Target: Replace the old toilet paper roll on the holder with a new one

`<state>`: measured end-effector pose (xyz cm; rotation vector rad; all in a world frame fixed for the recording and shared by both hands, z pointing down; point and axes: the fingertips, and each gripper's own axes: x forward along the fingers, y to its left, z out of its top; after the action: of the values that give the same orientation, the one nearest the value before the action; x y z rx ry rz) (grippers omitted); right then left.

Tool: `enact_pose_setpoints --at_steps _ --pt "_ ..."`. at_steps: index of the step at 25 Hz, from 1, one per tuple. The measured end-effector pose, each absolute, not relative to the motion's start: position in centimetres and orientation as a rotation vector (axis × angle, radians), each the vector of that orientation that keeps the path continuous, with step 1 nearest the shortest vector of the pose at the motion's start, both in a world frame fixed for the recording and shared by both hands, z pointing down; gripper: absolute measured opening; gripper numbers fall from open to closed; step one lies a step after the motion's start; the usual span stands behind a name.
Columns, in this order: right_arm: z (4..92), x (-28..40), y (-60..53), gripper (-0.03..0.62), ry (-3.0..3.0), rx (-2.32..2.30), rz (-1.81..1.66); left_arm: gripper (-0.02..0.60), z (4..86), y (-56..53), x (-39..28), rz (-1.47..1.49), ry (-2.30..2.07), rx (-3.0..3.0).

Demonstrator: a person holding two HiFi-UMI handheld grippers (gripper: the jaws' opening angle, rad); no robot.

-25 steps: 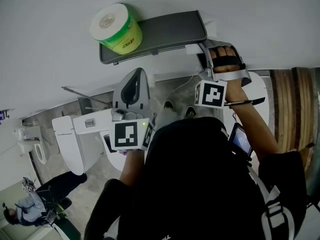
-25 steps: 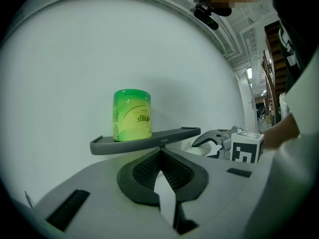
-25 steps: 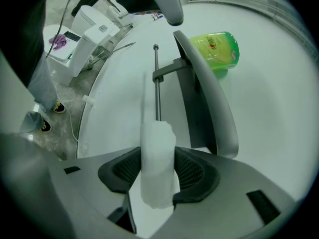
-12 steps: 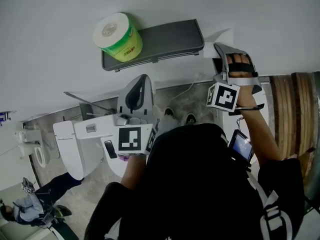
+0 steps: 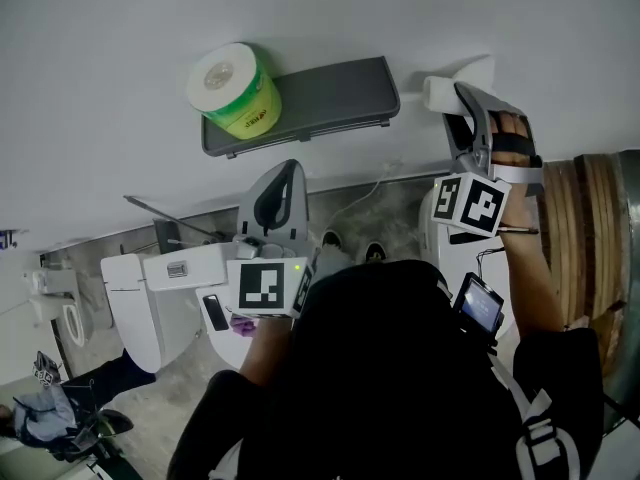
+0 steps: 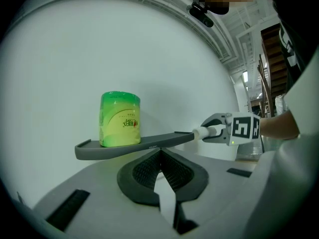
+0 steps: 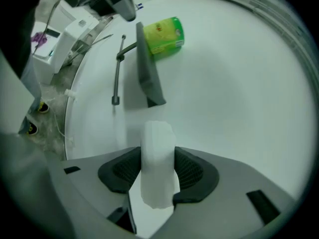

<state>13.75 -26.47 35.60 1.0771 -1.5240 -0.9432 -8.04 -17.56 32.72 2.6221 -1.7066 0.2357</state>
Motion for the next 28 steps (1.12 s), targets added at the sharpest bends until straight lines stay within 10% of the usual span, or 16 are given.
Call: enact_pose_setpoints --at_steps 28 --pt "24.5 -2.1 -28.2 0.21 -2.969 0.984 0.087 0.023 32.7 -16.9 -11.3 0.217 -1.822 2.534"
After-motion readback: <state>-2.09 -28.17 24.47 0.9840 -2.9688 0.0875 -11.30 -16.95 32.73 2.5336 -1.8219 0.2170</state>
